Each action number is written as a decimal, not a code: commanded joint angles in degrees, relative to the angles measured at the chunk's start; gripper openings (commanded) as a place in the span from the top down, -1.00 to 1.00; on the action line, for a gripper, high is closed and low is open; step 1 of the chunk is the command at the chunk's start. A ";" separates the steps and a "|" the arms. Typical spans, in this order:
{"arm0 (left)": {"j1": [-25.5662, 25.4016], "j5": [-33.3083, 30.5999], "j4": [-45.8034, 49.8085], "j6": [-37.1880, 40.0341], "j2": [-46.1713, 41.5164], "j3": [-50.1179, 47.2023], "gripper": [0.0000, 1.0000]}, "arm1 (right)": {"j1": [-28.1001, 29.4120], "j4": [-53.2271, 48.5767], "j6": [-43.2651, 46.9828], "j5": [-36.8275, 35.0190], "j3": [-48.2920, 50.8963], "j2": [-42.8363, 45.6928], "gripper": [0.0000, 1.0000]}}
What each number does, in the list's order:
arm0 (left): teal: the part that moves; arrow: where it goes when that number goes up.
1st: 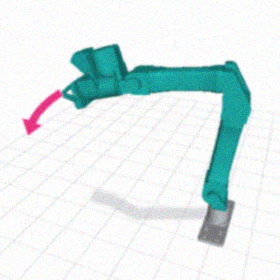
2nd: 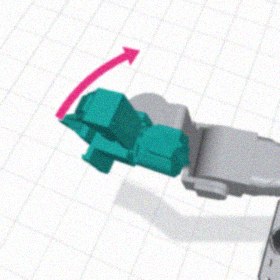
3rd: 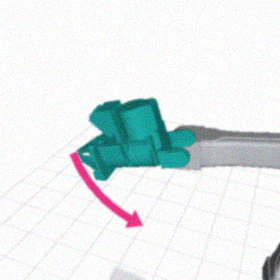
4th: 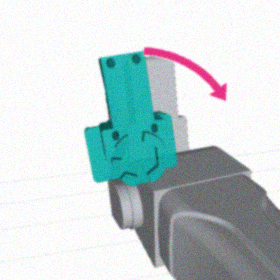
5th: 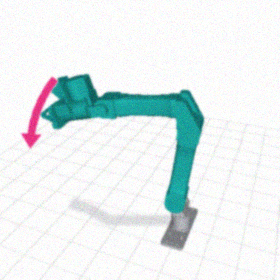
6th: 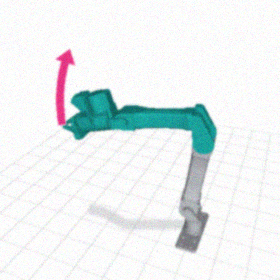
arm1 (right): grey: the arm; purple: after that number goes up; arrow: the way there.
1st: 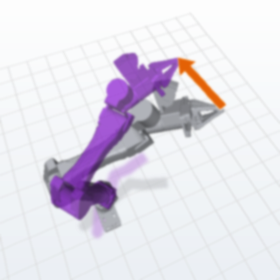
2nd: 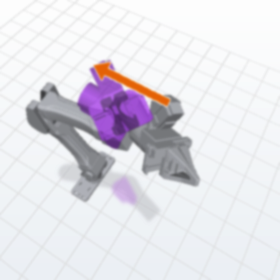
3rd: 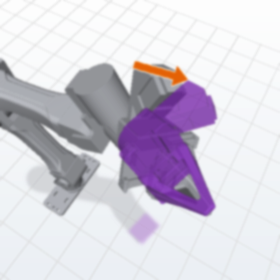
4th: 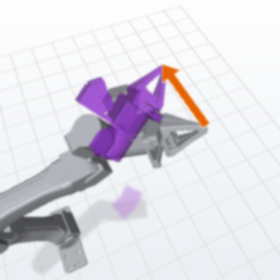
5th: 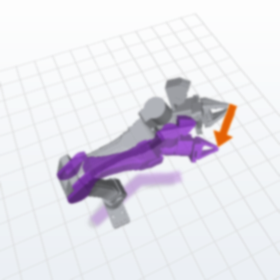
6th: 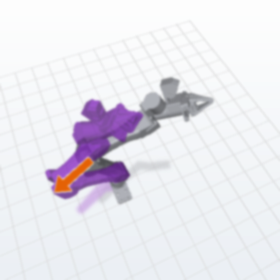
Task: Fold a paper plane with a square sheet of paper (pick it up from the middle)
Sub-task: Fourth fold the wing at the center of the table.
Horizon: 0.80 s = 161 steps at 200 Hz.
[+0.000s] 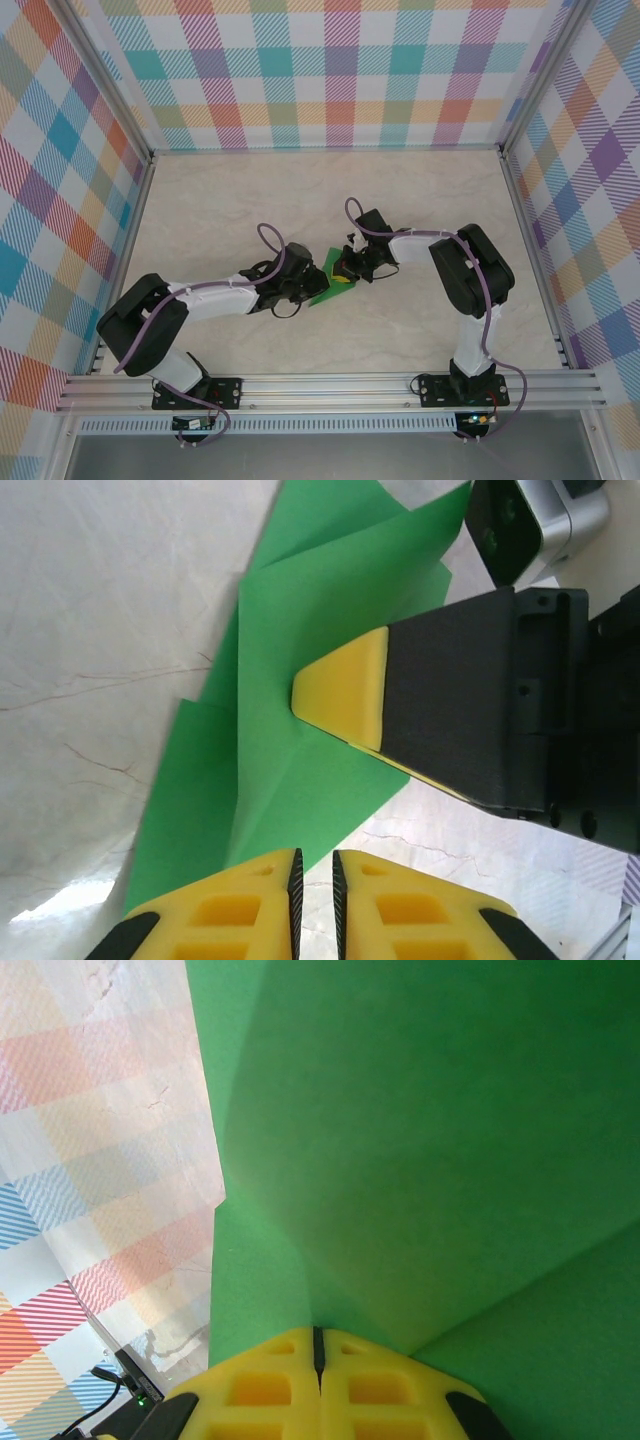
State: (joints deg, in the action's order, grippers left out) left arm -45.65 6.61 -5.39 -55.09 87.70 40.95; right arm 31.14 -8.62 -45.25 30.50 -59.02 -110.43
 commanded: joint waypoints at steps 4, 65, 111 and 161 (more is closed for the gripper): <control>-0.67 1.67 -1.34 0.32 1.86 -0.44 0.69 | -0.02 -4.41 -0.16 -7.27 1.72 -3.28 0.94; -0.71 1.40 0.30 -0.30 4.51 -1.13 0.75 | -0.02 -4.91 -0.10 -7.51 1.72 -3.30 0.94; -0.68 -1.79 3.75 0.56 4.31 -1.05 0.76 | -0.02 -5.13 0.00 -7.59 1.63 -3.56 0.94; -0.71 -2.31 4.56 0.95 5.27 -1.06 0.77 | -0.01 -5.35 0.08 -7.74 1.54 -3.65 0.94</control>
State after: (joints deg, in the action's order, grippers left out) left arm -45.71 5.61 -3.20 -55.02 91.88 40.53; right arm 31.14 -8.67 -45.25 30.46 -59.02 -110.43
